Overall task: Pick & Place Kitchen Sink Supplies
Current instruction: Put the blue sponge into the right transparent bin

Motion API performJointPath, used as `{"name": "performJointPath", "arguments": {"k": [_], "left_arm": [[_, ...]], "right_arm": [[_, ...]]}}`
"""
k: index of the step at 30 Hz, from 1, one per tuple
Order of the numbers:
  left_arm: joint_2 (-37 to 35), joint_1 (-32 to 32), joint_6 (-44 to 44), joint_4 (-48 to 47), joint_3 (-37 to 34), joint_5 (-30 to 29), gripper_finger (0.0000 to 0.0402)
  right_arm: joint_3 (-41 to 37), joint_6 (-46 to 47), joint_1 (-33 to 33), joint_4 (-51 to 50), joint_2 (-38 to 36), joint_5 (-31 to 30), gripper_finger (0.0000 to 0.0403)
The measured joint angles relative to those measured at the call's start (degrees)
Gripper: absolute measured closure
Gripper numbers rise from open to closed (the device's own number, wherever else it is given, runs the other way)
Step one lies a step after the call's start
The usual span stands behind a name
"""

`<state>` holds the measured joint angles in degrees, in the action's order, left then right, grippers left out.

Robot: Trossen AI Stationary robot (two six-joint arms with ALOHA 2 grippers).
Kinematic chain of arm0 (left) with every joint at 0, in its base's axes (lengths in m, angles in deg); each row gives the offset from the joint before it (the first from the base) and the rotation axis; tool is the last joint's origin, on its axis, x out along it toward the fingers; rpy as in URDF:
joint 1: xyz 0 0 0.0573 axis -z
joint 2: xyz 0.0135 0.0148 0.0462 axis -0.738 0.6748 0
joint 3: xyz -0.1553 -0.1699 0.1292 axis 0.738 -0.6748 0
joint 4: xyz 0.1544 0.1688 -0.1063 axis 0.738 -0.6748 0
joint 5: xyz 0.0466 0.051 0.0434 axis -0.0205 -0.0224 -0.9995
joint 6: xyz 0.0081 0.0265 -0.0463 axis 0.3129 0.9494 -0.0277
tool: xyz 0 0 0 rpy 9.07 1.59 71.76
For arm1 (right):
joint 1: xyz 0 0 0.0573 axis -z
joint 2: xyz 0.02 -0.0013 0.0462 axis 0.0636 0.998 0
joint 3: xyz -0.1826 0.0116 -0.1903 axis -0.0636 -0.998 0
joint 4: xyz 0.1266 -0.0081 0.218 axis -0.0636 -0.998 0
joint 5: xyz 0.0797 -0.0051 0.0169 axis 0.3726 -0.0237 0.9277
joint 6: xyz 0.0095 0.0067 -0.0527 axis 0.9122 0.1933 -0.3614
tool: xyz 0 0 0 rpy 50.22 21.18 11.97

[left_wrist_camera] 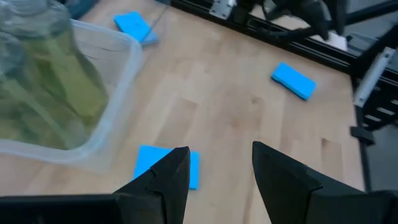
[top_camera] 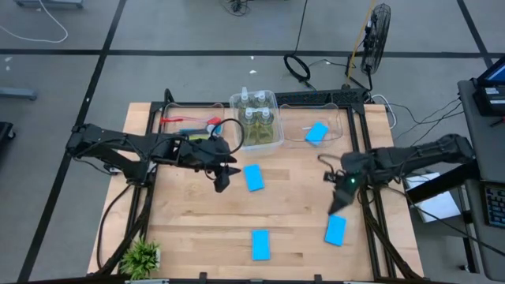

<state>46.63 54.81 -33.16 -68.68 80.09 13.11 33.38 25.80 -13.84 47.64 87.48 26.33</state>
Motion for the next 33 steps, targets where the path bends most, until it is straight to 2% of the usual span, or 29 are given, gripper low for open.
{"name": "performJointPath", "arguments": {"k": [5, 10, 16, 24, 29, 33], "left_arm": [[0.00, 0.00, -0.17, -0.01, 0.00, -2.28, 0.0227], [0.00, 0.00, -0.17, -0.01, 0.00, -2.54, 0.0227], [0.00, 0.00, -0.15, -0.01, -0.02, -2.56, 0.0227], [0.00, -0.04, 0.61, -0.01, -0.02, -2.60, 0.0227], [0.00, -0.04, 2.10, -0.01, -0.02, -2.67, 0.0227], [0.00, -0.04, 2.65, -0.03, -0.02, -4.66, 0.0227]], "right_arm": [[0.00, 13.47, -8.90, -8.63, 0.00, 0.20, 0.0316], [0.00, 24.00, -14.90, -13.20, 0.02, -0.76, 0.0316], [0.00, 29.94, -20.00, -13.37, 0.04, -10.80, 0.0312], [0.00, 34.30, -24.95, -15.06, 1.50, -20.05, 0.0251], [0.00, 40.78, -28.02, -16.91, 4.23, -20.06, 0.0206], [0.00, 47.60, -30.59, -17.25, 7.45, -22.33, 0.0190]]}}
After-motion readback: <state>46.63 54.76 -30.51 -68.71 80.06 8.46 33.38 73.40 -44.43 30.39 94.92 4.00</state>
